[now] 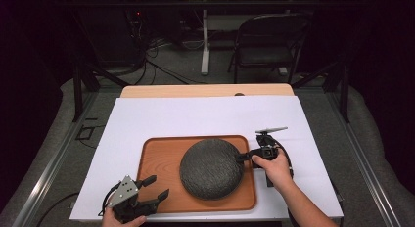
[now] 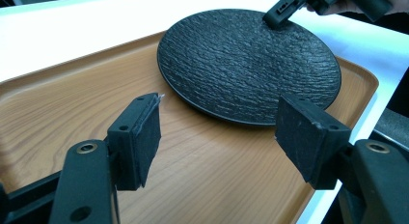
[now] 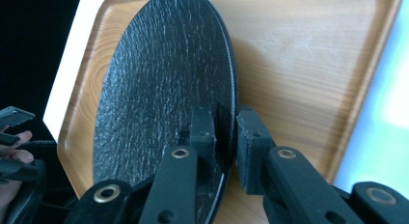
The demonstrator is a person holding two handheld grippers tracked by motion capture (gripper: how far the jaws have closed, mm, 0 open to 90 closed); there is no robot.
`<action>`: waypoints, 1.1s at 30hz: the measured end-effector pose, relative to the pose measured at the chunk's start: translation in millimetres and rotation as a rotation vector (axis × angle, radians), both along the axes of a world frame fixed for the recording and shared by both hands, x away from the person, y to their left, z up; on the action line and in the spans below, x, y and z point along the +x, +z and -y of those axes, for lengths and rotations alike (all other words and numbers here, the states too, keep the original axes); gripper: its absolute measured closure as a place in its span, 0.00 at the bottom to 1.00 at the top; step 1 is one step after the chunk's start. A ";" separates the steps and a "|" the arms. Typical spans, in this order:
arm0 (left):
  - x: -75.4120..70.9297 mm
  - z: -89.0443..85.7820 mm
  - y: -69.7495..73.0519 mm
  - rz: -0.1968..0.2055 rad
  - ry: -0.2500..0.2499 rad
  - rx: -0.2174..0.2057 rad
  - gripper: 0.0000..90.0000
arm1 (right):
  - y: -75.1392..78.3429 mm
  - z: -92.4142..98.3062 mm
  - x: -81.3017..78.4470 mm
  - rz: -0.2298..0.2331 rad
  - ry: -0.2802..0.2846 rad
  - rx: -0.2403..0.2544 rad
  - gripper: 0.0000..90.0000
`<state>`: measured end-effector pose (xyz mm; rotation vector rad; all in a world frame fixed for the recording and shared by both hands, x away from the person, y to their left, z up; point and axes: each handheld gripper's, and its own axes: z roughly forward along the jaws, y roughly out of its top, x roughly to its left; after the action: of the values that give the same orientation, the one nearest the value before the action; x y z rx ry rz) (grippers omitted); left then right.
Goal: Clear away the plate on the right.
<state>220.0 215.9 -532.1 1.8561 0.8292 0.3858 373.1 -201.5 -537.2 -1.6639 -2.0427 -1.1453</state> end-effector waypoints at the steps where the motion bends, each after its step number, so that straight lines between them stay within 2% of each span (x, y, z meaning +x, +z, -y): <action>1: 0.0 0.0 0.0 0.000 0.000 0.000 0.36 | -1.8 0.5 0.0 0.001 0.001 0.001 0.87; 5: -0.1 0.1 0.1 -0.002 0.001 0.003 0.36 | -6.3 1.8 -1.1 -0.014 -0.010 -0.001 0.86; 9: -0.1 0.0 0.1 -0.002 0.001 0.004 0.36 | -9.8 2.0 -2.0 0.003 -0.005 -0.017 0.85; 12: -0.1 0.0 0.1 -0.002 0.001 0.004 0.36 | -11.5 1.0 -3.3 0.000 -0.012 -0.038 0.83; 18: -0.2 0.0 0.0 0.000 0.000 0.001 0.36 | -9.9 -0.8 -5.4 0.020 -0.005 -0.068 0.82; 25: -0.5 -0.3 0.1 0.000 0.000 0.002 0.36 | -5.8 0.6 -13.6 0.099 0.013 -0.091 0.72; 27: -0.6 -0.3 0.2 0.000 0.002 0.004 0.36 | -3.0 3.5 -18.2 0.123 -0.004 -0.078 0.69; 28: -0.5 -0.3 0.1 0.000 0.001 0.003 0.36 | -1.6 5.4 -20.5 0.150 -0.010 -0.078 0.67; 33: -0.5 -0.1 0.0 0.000 0.005 0.005 0.36 | 4.0 16.4 -35.0 0.244 -0.052 -0.098 0.61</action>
<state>219.5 216.0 -532.1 1.8592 0.8343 0.3916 338.1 -218.0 -533.3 -1.7045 -2.2460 -1.3456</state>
